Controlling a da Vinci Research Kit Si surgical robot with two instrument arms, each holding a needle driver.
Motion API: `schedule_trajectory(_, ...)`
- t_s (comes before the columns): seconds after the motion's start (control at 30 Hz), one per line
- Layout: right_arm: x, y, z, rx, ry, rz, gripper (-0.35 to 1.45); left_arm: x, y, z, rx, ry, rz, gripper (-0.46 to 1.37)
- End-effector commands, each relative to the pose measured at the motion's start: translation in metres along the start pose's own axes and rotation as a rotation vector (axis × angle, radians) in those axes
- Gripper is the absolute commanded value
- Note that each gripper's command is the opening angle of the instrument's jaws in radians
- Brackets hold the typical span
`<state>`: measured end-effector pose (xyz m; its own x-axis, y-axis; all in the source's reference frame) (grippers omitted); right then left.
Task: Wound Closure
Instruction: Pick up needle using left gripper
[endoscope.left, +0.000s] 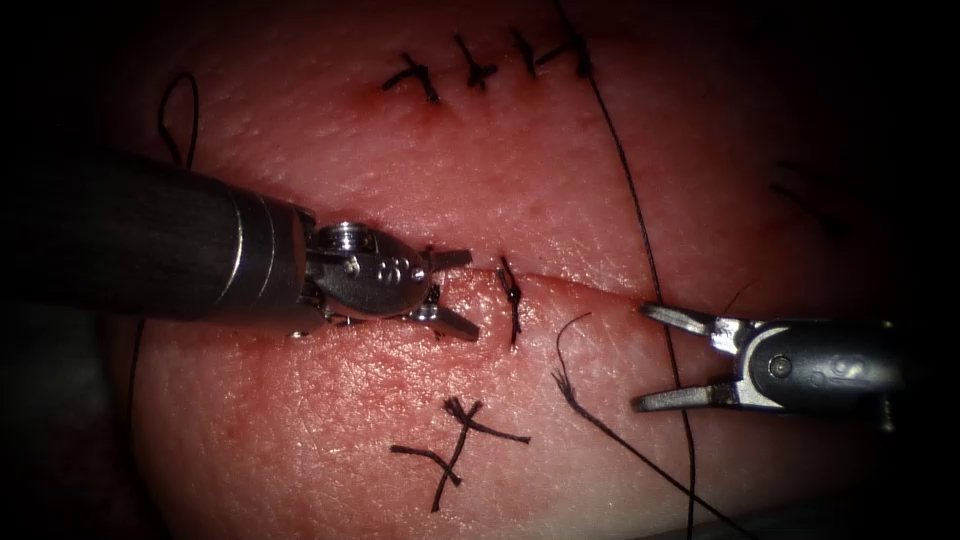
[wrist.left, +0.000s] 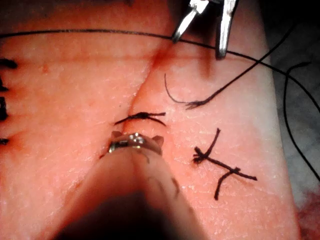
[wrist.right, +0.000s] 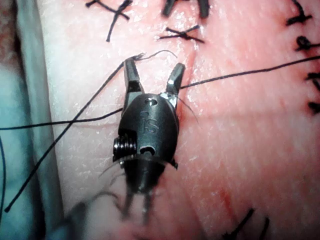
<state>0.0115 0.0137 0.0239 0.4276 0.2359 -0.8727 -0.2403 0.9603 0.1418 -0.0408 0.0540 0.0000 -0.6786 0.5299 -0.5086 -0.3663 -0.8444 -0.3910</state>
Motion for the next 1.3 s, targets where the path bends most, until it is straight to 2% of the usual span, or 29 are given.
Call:
schedule_trajectory(0.03, 0.0001, -0.0001, 0.0, 0.007, 0.0, 0.0, 1.32, 0.0, 0.0, 0.0, -0.002, 0.0, -0.001, 0.42)
schedule_trajectory(0.37, 0.0, 0.0, 0.0002, 0.004, -0.002, 0.001, 1.35, 0.0006, -0.0001, -0.001, -0.003, 0.019, -0.009, 0.47)
schedule_trajectory(0.8, -0.0003, 0.0001, 0.0005, 0.0, -0.003, 0.0, 1.38, 0.0009, 0.0004, -0.0049, -0.009, 0.079, -0.034, 0.56)
schedule_trajectory(1.0, -0.0004, -0.0001, 0.0005, 0.003, -0.007, -0.003, 1.38, -0.0002, -0.0004, -0.0071, 0.004, 0.107, -0.054, 0.64)
schedule_trajectory(1.07, -0.0004, -0.0001, 0.0006, 0.003, -0.007, -0.003, 1.38, -0.0007, -0.0008, -0.0079, 0.024, 0.11, -0.062, 0.7)
schedule_trajectory(1.3, -0.0004, -0.0001, 0.0008, 0.004, -0.013, -0.002, 1.39, -0.0029, -0.0016, -0.0105, 0.1, 0.128, -0.092, 0.71)
